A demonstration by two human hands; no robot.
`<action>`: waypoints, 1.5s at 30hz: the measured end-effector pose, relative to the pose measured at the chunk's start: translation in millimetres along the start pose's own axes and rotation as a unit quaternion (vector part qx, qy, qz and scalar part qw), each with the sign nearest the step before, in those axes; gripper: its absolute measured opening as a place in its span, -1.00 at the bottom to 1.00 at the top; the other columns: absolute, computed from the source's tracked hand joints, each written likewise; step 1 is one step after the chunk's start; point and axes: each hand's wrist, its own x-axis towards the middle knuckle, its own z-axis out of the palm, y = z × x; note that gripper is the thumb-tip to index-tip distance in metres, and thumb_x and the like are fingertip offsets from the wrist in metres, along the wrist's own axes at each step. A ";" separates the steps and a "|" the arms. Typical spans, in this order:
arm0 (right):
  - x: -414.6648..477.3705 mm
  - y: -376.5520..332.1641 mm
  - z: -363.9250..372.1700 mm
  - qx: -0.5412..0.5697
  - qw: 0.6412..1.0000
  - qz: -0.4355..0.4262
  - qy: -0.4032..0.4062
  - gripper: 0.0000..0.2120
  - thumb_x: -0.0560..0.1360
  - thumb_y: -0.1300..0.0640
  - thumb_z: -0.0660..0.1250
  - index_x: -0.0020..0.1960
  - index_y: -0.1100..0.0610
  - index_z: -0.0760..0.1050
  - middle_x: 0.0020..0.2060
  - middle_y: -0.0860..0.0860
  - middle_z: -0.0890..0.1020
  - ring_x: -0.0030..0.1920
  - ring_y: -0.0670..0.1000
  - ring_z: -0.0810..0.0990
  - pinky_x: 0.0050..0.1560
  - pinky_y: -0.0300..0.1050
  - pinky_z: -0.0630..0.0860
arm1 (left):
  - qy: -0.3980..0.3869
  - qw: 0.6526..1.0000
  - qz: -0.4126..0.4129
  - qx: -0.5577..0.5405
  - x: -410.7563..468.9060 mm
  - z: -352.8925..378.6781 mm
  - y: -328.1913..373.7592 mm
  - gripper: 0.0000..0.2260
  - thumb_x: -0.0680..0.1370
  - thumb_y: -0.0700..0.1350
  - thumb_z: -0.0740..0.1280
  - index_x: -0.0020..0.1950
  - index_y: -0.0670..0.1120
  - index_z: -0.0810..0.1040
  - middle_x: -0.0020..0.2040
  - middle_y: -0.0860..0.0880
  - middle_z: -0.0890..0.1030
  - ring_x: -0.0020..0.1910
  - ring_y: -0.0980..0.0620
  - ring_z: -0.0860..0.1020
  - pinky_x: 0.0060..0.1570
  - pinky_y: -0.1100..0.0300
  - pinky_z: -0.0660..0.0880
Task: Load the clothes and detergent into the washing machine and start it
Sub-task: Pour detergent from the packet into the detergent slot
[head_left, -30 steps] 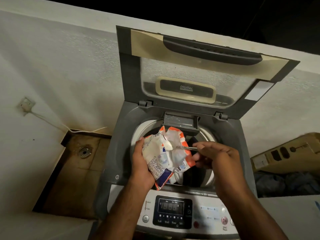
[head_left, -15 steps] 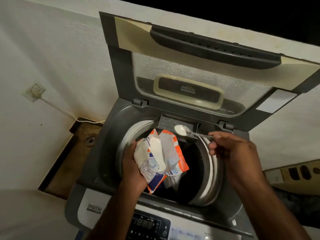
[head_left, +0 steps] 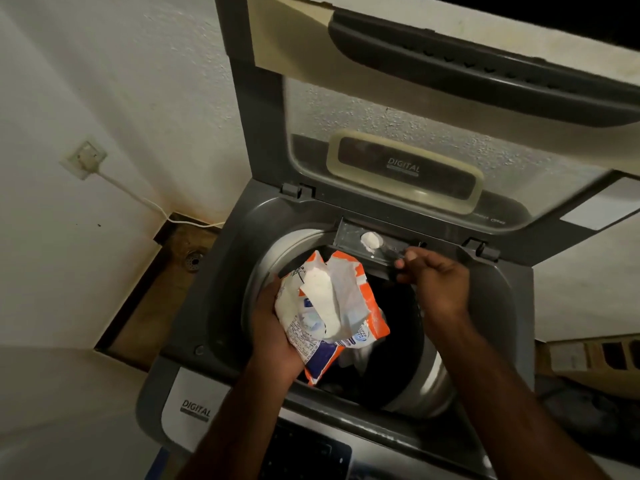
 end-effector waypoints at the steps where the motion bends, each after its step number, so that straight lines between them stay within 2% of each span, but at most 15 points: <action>1: -1.1 2.7 1.0 -0.006 1.000 -0.012 -0.001 -0.86 0.61 0.29 0.37 0.07 0.20 0.70 -0.22 0.11 0.71 -0.26 -0.02 0.64 -0.14 -0.16 0.65 | -0.012 1.000 -0.024 -0.008 0.8 0.1 1.0 -0.60 0.69 0.10 0.06 0.35 -0.09 0.50 0.35 -0.14 0.55 -0.12 -0.12 0.67 -0.09 0.01 0.58; 3: -3.2 6.5 1.0 -0.020 0.999 -0.040 -0.001 -0.83 0.61 0.30 0.37 0.15 0.22 0.68 -0.20 0.11 0.72 -0.27 -0.05 0.65 -0.15 -0.22 0.65 | -0.031 0.998 -0.059 0.004 -3.3 1.6 2.1 -0.59 0.71 0.08 -0.04 0.29 -0.07 0.50 0.30 -0.08 0.54 -0.24 -0.11 0.70 -0.28 0.07 0.62; 5: -3.5 8.9 0.0 -0.029 0.998 -0.057 -0.003 -0.82 0.60 0.32 0.38 0.17 0.25 0.67 -0.19 0.12 0.72 -0.27 -0.04 0.65 -0.15 -0.21 0.64 | -0.055 0.997 -0.048 0.012 -1.7 -1.2 1.3 -0.62 0.71 0.08 0.01 0.22 -0.09 0.53 0.13 -0.13 0.65 -0.21 -0.10 0.71 -0.28 0.04 0.62; 8: -6.1 9.6 -2.7 -0.025 0.998 -0.051 -0.003 -0.80 0.58 0.34 0.39 0.19 0.23 0.66 -0.18 0.11 0.72 -0.29 -0.02 0.66 -0.10 -0.12 0.60 | -0.079 0.995 -0.052 0.023 -0.8 -2.1 3.8 -0.60 0.72 0.06 -0.03 0.37 -0.12 0.42 -0.10 -0.12 0.72 -0.28 -0.05 0.73 -0.35 0.09 0.64; 10: -11.4 3.3 -5.2 0.009 0.999 -0.047 0.001 -0.79 0.59 0.34 0.38 0.20 0.23 0.65 -0.17 0.09 0.71 -0.33 -0.09 0.66 -0.19 -0.23 0.58 | -0.081 0.994 -0.060 0.035 0.3 -3.2 4.2 -0.57 0.72 0.05 -0.08 0.43 -0.13 0.38 -0.22 -0.07 0.75 -0.32 -0.03 0.73 -0.40 0.12 0.64; 12: -20.0 -7.8 -11.7 0.050 0.998 -0.041 0.002 -0.82 0.62 0.29 0.35 0.19 0.24 0.65 -0.19 0.10 0.70 -0.35 -0.10 0.65 -0.26 -0.29 0.56 | -0.101 0.992 -0.067 0.023 3.6 -6.4 1.7 -0.54 0.71 0.12 -0.04 0.42 -0.09 0.45 -0.12 -0.06 0.77 -0.18 -0.07 0.74 -0.29 0.08 0.66; 14: -31.5 -22.9 -23.8 0.088 0.995 -0.036 -0.015 -0.83 0.64 0.24 0.33 0.15 0.21 0.67 -0.23 0.09 0.69 -0.31 -0.01 0.65 -0.19 -0.20 0.59 | -0.100 0.993 -0.063 0.015 2.7 -8.0 -0.2 -0.56 0.68 0.19 0.02 0.33 0.00 0.52 0.04 -0.06 0.75 0.03 -0.14 0.70 -0.16 0.00 0.66; 18: -66.9 -60.0 -45.7 0.092 0.989 -0.069 -0.096 -0.80 0.63 0.28 0.28 0.01 0.17 0.69 -0.37 0.06 0.62 -0.38 0.07 0.57 -0.24 -0.20 0.59 | -0.092 0.994 -0.061 0.014 4.7 -9.3 -1.4 -0.53 0.65 0.23 0.07 0.42 0.03 0.49 0.20 -0.10 0.70 0.26 -0.23 0.59 0.01 -0.10 0.63; 23: -101.8 -69.0 -24.6 -0.072 0.972 -0.160 -0.154 -0.77 0.60 0.35 0.34 -0.06 0.12 0.72 -0.40 0.11 0.67 -0.44 0.05 0.58 -0.36 -0.19 0.55 | -0.087 0.995 -0.048 0.003 4.2 -5.6 -2.6 -0.53 0.63 0.23 0.12 0.36 0.00 0.55 0.23 -0.15 0.68 0.23 -0.24 0.61 0.11 -0.13 0.56; 27: -105.2 -36.5 4.5 -0.225 0.944 -0.200 -0.138 -0.84 0.58 0.08 0.36 0.03 -0.10 0.70 -0.29 -0.14 0.74 -0.33 -0.10 0.68 -0.22 0.08 0.68 | -0.104 0.994 -0.039 0.011 -0.4 -2.4 -2.6 -0.56 0.63 0.20 0.13 0.27 -0.03 0.61 0.12 -0.15 0.72 0.03 -0.15 0.71 -0.04 -0.03 0.61; 30: -108.4 -28.0 12.6 -0.264 0.936 -0.199 -0.124 -0.82 0.55 0.00 0.32 0.03 -0.16 0.69 -0.27 -0.23 0.74 -0.30 -0.12 0.70 -0.17 0.06 0.69 | -0.119 0.992 -0.045 0.020 -0.8 -2.6 -4.0 -0.52 0.63 0.20 0.13 0.34 -0.08 0.56 0.06 -0.15 0.71 -0.05 -0.11 0.71 -0.15 0.05 0.63; 33: -111.2 -31.5 13.4 -0.227 0.956 -0.150 -0.111 -0.79 0.61 0.12 0.36 -0.10 -0.12 0.70 -0.28 -0.15 0.75 -0.42 -0.08 0.66 -0.21 -0.05 0.64 | -0.115 0.992 -0.041 0.020 -0.6 -2.6 -3.4 -0.53 0.62 0.22 0.14 0.33 -0.07 0.57 0.11 -0.17 0.71 0.02 -0.14 0.70 -0.09 0.00 0.64; 35: -110.1 -36.3 9.5 -0.154 0.980 -0.081 -0.096 -0.79 0.62 0.19 0.36 -0.09 -0.01 0.73 -0.30 -0.03 0.75 -0.47 0.02 0.63 -0.29 -0.06 0.59 | -0.121 0.991 -0.051 0.015 -0.5 -1.8 -3.3 -0.53 0.63 0.22 0.13 0.30 -0.06 0.58 0.16 -0.18 0.70 0.14 -0.20 0.65 0.09 -0.10 0.57; 39: -103.6 -45.8 -7.8 -0.003 0.995 0.031 -0.096 -0.80 0.61 0.31 0.30 -0.03 0.24 0.71 -0.33 0.16 0.70 -0.45 0.10 0.54 -0.43 -0.19 0.49 | -0.117 0.992 -0.056 0.005 -0.2 -2.8 -3.6 -0.53 0.62 0.22 0.12 0.33 -0.03 0.57 0.18 -0.17 0.70 0.21 -0.25 0.60 0.11 -0.12 0.55; 45: -85.7 -48.2 -36.1 0.029 0.994 0.059 -0.084 -0.79 0.58 0.26 0.29 -0.02 0.16 0.72 -0.34 0.06 0.69 -0.46 0.02 0.58 -0.30 -0.10 0.36 | -0.108 0.993 -0.043 0.001 7.2 -7.9 -6.0 -0.51 0.60 0.24 0.17 0.39 -0.02 0.54 0.30 -0.17 0.63 0.30 -0.26 0.56 0.17 -0.15 0.53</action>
